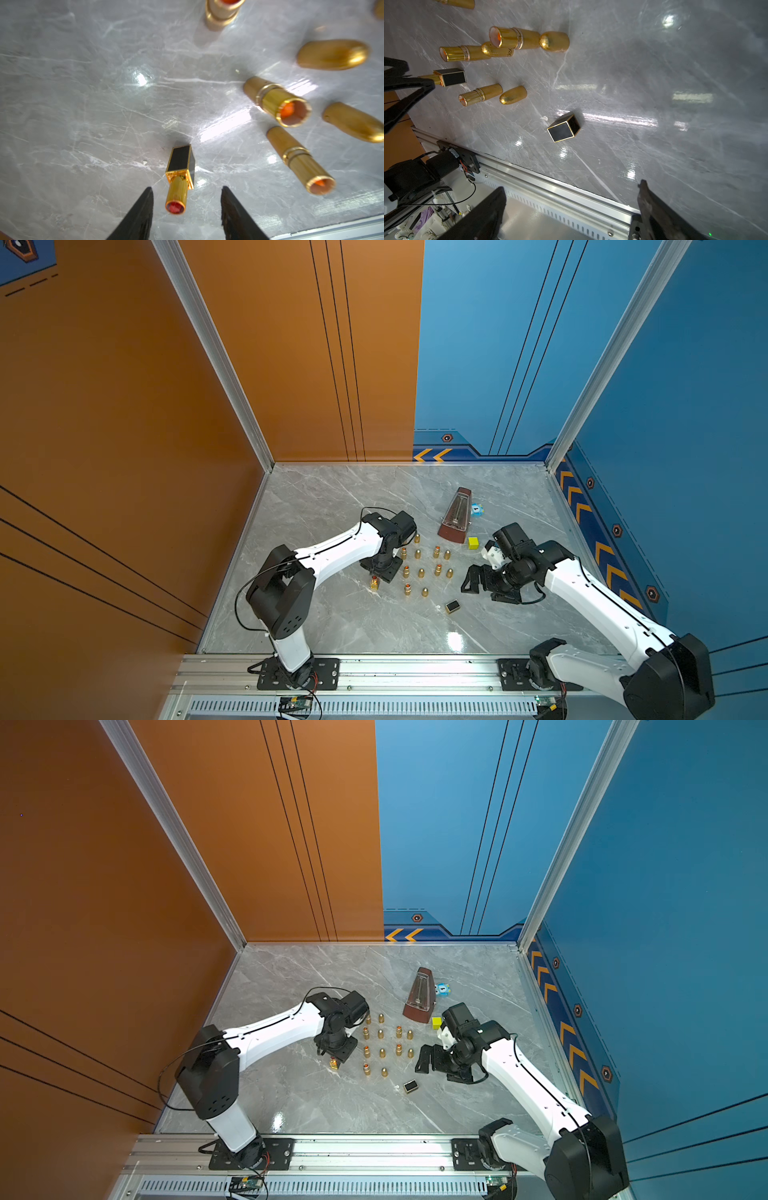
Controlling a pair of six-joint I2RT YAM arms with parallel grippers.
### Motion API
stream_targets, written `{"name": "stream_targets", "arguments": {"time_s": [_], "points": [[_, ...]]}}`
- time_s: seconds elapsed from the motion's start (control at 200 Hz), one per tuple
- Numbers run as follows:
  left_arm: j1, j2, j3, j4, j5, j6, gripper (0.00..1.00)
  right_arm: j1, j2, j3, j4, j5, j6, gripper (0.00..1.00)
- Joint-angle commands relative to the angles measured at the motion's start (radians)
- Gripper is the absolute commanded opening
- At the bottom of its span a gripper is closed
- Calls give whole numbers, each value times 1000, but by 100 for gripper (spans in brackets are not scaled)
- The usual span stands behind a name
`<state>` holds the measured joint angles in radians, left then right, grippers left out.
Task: Open the lipstick cap
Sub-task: Place the lipstick at the center of the board, then pick up the cover from the center of the board.
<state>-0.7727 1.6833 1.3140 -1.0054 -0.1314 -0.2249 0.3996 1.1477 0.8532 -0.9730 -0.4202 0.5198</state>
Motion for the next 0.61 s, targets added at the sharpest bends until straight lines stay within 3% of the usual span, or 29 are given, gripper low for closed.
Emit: {"name": "stream_targets", "arguments": {"time_s": [0.0, 0.155, 0.325, 0.601], "points": [[-99, -105, 50, -19, -107, 12, 54, -24, -37, 0, -46, 51, -10, 100], [-283, -146, 66, -11, -172, 46, 55, -57, -68, -26, -49, 54, 0, 100], [-458, -27, 136, 44, -166, 70, 54, -124, -102, -54, -50, 63, 16, 100], [-508, 159, 161, 277, -56, 120, 46, -235, -168, -132, -56, 45, 29, 100]]}}
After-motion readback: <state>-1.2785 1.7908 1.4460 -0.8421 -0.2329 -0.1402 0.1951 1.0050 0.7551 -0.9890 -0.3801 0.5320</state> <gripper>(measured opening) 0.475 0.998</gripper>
